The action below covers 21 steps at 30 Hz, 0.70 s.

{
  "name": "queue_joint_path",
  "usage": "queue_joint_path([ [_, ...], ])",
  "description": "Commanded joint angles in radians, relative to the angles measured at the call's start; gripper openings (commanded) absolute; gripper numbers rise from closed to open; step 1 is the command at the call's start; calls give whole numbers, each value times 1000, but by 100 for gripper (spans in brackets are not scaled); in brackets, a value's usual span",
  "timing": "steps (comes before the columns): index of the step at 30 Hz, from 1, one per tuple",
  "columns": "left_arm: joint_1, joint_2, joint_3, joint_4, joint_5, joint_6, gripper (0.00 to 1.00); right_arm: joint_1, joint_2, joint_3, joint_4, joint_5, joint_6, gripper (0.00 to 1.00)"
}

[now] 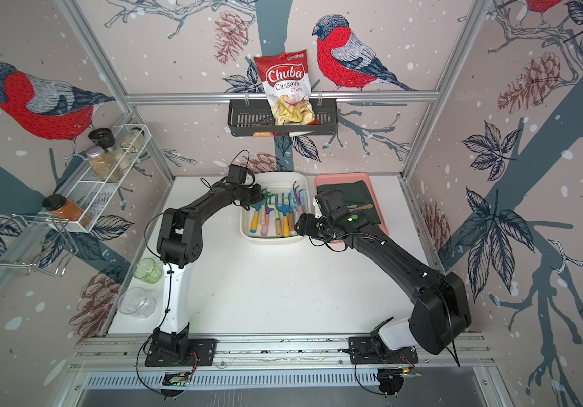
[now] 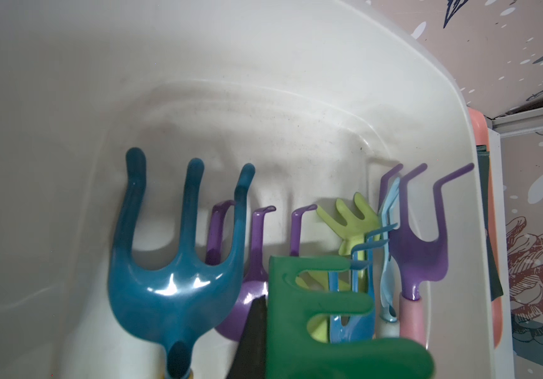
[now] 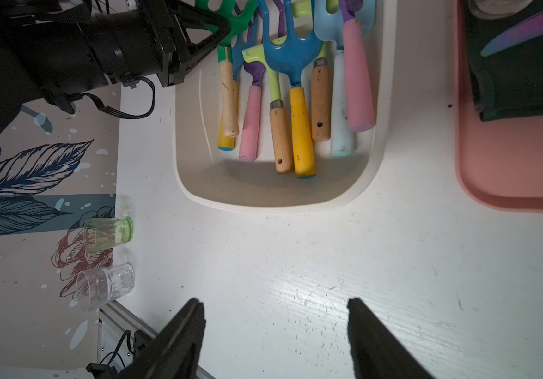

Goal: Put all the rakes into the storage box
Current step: Place the rake in the storage box.

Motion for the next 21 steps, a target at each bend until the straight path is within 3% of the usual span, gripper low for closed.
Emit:
queue_joint_path([
  [1, 3, 19, 27, -36, -21, 17, 0, -1, 0, -7, 20, -15, -19, 72],
  [8, 2, 40, 32, -40, -30, 17, 3, -4, 0, -7, 22, -15, -20, 72],
  [21, 0, 14, 31, -43, -36, 14, 27, -16, -28, -26, 20, -19, -22, 72],
])
